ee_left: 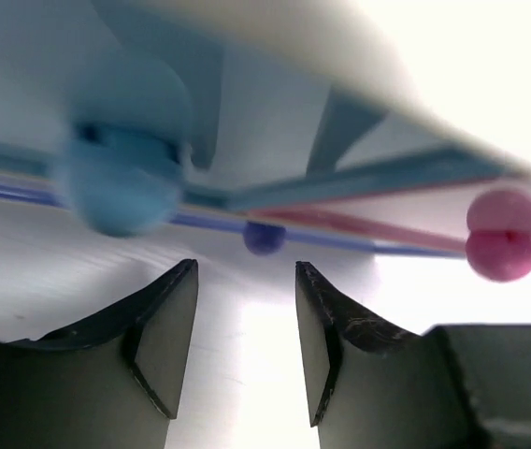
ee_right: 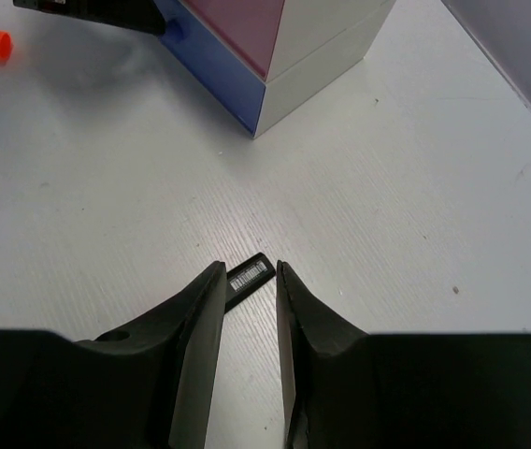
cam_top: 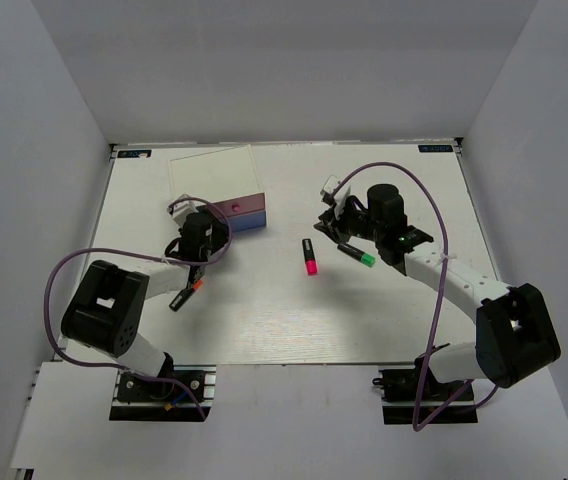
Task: Sort the stationery into containers
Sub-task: Open the drawer
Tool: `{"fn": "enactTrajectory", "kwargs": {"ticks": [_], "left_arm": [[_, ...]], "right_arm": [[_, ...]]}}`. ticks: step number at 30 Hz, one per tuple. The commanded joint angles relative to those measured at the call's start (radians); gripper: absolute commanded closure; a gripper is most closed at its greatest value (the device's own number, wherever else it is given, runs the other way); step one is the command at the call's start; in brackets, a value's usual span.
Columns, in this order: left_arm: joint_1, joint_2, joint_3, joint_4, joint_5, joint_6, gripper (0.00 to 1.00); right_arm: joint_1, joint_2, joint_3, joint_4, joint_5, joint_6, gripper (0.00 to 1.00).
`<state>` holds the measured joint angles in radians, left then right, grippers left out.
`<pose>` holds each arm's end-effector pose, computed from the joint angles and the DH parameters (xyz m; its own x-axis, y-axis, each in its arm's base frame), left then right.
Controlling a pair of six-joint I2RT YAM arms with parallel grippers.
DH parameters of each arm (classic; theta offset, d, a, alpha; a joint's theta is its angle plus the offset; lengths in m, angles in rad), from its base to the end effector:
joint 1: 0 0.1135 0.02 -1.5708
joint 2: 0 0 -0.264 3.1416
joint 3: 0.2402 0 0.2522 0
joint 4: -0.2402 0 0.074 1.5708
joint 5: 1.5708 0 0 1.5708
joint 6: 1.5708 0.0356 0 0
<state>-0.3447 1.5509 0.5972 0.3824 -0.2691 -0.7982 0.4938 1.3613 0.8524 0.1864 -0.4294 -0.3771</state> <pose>0.2823 -0.0913 0.1538 -0.4378 -0.5763 -0.6901 -0.2840 0.8169 -0.5020 0.2652 0.1596 0.2711 0.0272 -0.3655 -0.9304 -0.8267 0.5150 -0.2266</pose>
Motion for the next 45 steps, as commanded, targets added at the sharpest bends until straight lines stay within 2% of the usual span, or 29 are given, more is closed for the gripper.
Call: {"fn": "enactTrajectory", "kwargs": {"ticks": [1, 7, 12, 17, 28, 45], "left_arm": [[0.000, -0.060, -0.005, -0.016, -0.105, -0.003, 0.43], [0.019, -0.069, 0.004, -0.027, -0.137, -0.003, 0.43], [0.000, -0.069, -0.048, 0.082, -0.079, -0.003, 0.53], [0.000, -0.060, -0.128, 0.248, 0.010, -0.012, 0.53], [-0.019, 0.021, -0.126, 0.337, 0.010, 0.025, 0.52], [-0.019, 0.138, -0.097, 0.429, -0.050, -0.033, 0.47]], "right_arm": [[-0.009, -0.025, -0.006, 0.038, -0.025, -0.002, 0.66], [-0.012, -0.027, -0.010, 0.036, -0.023, -0.005, 0.64], [-0.015, -0.034, -0.021, 0.036, -0.022, -0.005, 0.64], [-0.020, -0.047, -0.036, 0.038, -0.019, -0.005, 0.64], [-0.032, -0.068, -0.067, 0.050, -0.023, -0.005, 0.64], [-0.063, -0.087, -0.104, 0.062, -0.026, -0.014, 0.63]]}}
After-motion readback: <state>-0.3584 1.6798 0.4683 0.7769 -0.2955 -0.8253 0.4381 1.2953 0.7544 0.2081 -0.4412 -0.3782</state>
